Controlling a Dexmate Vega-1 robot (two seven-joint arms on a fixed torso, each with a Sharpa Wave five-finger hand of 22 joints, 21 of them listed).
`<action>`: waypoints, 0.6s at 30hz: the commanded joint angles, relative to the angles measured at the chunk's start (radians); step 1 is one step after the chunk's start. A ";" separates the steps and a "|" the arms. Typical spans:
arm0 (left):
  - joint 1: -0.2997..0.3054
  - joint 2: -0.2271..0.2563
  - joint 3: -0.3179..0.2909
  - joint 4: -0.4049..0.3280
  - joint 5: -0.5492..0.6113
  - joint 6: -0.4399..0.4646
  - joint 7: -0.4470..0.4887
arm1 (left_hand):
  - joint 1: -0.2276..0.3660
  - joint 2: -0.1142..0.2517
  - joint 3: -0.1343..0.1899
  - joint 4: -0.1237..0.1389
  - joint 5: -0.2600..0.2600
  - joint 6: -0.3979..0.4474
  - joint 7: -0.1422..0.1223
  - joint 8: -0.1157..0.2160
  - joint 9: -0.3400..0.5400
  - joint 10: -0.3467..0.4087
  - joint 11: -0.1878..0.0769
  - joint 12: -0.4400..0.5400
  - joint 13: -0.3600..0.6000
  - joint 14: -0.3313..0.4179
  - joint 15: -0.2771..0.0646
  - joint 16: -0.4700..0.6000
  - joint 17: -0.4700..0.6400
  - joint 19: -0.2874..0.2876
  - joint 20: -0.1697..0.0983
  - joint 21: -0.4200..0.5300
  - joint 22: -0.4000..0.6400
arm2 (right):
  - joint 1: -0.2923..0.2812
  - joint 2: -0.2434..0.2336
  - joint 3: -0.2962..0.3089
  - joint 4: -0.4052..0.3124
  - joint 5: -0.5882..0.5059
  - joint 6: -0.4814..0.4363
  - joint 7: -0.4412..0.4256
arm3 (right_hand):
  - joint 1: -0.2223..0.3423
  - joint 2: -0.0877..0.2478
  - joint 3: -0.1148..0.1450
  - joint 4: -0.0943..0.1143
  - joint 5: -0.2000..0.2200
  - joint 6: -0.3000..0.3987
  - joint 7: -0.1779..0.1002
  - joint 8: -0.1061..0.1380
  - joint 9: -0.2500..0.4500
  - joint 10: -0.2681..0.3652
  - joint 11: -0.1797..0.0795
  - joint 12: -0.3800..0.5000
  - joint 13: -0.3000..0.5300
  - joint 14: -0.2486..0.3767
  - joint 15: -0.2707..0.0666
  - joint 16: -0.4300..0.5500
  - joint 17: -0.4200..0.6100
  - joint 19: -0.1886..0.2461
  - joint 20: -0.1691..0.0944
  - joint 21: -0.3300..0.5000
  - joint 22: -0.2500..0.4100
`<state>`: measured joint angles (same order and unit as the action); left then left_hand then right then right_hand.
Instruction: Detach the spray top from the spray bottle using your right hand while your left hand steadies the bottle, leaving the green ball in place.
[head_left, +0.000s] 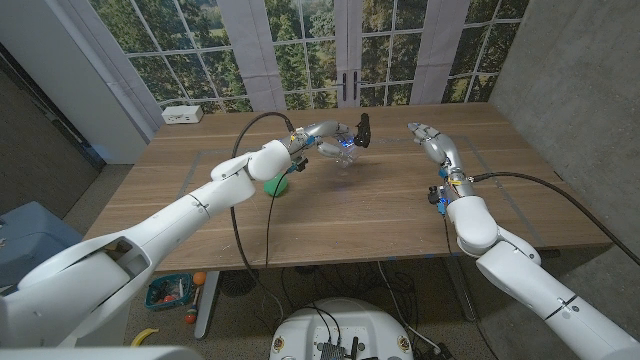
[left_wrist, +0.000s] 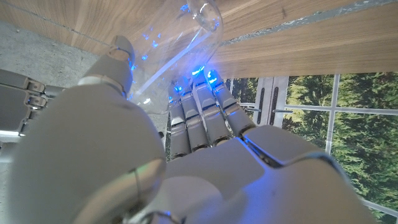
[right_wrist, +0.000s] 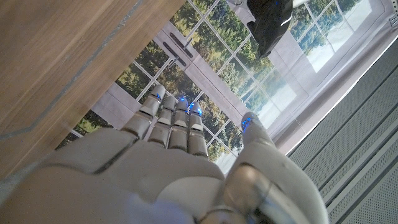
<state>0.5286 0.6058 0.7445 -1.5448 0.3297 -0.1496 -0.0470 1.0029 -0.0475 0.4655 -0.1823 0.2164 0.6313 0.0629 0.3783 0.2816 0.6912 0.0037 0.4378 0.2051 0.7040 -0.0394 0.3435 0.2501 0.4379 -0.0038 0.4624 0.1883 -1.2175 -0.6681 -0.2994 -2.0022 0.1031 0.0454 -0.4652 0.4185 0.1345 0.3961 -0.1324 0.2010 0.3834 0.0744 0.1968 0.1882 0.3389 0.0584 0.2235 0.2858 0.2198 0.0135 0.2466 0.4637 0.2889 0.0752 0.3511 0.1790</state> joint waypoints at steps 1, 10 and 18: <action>-0.008 0.011 0.008 -0.047 0.030 0.026 -0.023 | 0.194 0.201 0.002 0.003 0.004 0.193 -0.099 0.117 0.056 0.283 -0.194 0.053 0.236 0.021 -0.202 0.000 0.004 0.001 -0.009 0.007 0.002 | -0.001 -0.028 -0.021 -0.058 -0.079 -0.079 0.006 | 0.004 -0.010 -0.002 -0.002 -0.005 -0.002 -0.008 0.003 0.005 -0.006 -0.010 -0.004 0.003 -0.006 -0.002 -0.004 0.002 0.001 0.009 -0.002 0.005; -0.020 0.002 0.018 -0.043 0.046 0.028 -0.033 | 0.196 0.201 0.000 0.004 0.005 0.192 -0.099 0.117 0.058 0.283 -0.194 0.052 0.244 0.021 -0.202 -0.001 0.005 0.001 -0.009 0.008 0.002 | 0.000 -0.042 -0.036 -0.094 -0.118 -0.121 0.013 | 0.007 -0.015 -0.004 -0.008 -0.006 -0.003 -0.016 0.003 0.005 -0.013 -0.017 -0.006 0.004 -0.012 -0.008 -0.007 0.000 -0.002 0.010 -0.007 0.004; -0.032 -0.007 0.029 -0.030 0.052 0.020 -0.043 | 0.198 0.201 -0.002 0.004 0.005 0.192 -0.099 0.117 0.057 0.282 -0.194 0.051 0.250 0.021 -0.202 -0.002 0.006 0.001 -0.010 0.009 0.002 | 0.016 -0.047 -0.058 -0.112 -0.151 -0.170 0.020 | 0.007 -0.018 -0.006 -0.011 -0.007 -0.002 -0.020 0.004 0.006 -0.015 -0.020 -0.007 0.004 -0.017 -0.009 -0.008 0.000 -0.002 0.011 -0.009 0.005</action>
<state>0.5144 0.6111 0.7582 -1.5831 0.3687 -0.1267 -0.0766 1.0030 -0.0476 0.4650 -0.1821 0.2161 0.6313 0.0629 0.3783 0.2820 0.6912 0.0037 0.4378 0.2051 0.7043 -0.0394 0.3406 0.2539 0.4380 -0.0038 0.4663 0.1882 -1.2155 -0.7034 -0.3336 -2.0829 0.0117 -0.0478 -0.4559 0.4265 0.1264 0.3891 -0.1395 0.1944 0.3802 0.0638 0.1968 0.1882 0.3211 0.0407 0.2158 0.2857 0.2071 0.0036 0.2397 0.4637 0.2835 0.0806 0.3438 0.1790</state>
